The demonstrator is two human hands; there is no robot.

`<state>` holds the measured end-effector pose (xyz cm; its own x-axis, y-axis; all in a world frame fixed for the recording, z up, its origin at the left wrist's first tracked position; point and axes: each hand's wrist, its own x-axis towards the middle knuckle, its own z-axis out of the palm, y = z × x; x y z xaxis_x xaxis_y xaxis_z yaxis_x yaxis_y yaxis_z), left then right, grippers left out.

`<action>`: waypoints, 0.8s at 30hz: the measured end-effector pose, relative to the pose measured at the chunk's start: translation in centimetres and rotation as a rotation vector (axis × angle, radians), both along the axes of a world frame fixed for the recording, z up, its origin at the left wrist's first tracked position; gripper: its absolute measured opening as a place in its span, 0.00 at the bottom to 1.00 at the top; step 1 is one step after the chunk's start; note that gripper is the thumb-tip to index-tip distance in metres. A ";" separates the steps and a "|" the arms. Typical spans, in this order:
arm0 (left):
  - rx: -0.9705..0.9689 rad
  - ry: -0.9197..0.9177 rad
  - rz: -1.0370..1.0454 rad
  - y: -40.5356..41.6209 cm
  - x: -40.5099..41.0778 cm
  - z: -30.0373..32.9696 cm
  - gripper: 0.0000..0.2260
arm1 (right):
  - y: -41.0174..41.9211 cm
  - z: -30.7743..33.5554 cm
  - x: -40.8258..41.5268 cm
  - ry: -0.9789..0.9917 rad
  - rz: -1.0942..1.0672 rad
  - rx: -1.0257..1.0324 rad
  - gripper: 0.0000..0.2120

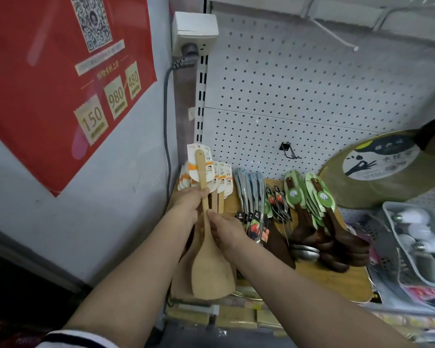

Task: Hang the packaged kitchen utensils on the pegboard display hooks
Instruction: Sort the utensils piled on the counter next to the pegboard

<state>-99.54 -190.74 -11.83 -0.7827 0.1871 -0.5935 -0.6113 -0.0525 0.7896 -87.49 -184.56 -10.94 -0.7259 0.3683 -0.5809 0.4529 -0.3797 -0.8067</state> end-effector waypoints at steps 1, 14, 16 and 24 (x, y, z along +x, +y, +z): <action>0.028 0.007 0.002 0.3 0.5 0.5 0.09 | 0.3 0.0 0.2 0.005 -0.004 0.013 0.10; 0.188 0.189 -0.053 9.9 10.6 7.6 0.09 | 8.4 3.3 10.9 0.202 -0.171 0.013 0.03; 0.204 0.206 -0.069 12.6 14.1 9.1 0.11 | 10.8 3.8 14.8 0.218 -0.194 0.028 0.04; 0.256 0.261 -0.205 23.5 29.6 11.8 0.08 | 20.6 4.6 31.3 0.246 -0.297 0.153 0.04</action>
<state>-69.93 -167.21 -0.08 -0.8316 0.4708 -0.2944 -0.4109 -0.1651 0.8966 -56.22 -164.00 -6.32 -0.6856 0.6510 -0.3258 0.1287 -0.3320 -0.9344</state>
